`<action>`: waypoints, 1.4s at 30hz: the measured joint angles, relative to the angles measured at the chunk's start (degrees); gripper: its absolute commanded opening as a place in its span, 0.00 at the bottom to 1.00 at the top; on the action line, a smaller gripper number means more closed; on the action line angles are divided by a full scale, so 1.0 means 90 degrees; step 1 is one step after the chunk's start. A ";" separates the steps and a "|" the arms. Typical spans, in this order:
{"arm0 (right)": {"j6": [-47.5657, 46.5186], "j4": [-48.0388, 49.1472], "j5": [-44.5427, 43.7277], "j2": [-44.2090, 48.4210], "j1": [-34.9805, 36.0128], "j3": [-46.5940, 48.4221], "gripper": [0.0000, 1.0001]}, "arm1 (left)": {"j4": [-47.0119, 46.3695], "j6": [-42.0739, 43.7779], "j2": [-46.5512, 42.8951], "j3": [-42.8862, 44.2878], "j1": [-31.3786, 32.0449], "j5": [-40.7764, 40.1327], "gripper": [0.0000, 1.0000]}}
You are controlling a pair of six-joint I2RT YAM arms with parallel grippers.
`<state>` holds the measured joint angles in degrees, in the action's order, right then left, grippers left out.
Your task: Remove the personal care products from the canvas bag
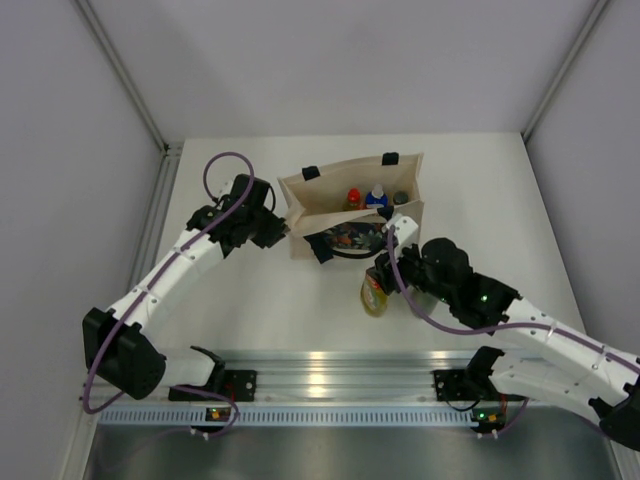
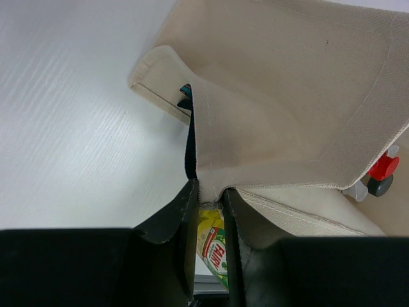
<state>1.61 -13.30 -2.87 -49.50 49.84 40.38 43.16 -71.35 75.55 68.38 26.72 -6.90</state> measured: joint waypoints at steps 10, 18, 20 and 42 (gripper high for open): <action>0.0090 -0.0172 -0.0231 -0.0430 0.0000 0.1064 0.61 | 0.0000 -0.0002 0.0005 0.0000 0.0000 0.0005 0.00; 0.0765 -0.1120 -0.1093 -0.2395 -0.0002 0.3915 0.63 | -0.0007 -0.0005 0.0041 0.0002 0.0000 0.0010 0.00; 0.0947 -0.1438 -0.1377 -0.2837 -0.0015 0.4459 0.59 | -0.0007 -0.0005 0.0044 0.0002 0.0000 0.0010 0.00; 0.0942 -0.3842 -0.1241 -0.5931 -0.1112 0.7240 0.49 | -0.0073 0.0078 0.0015 -0.0112 0.0000 0.0066 0.00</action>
<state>10.09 -47.88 -14.04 -102.87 39.83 105.54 42.50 -70.65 75.68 67.37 26.72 -6.31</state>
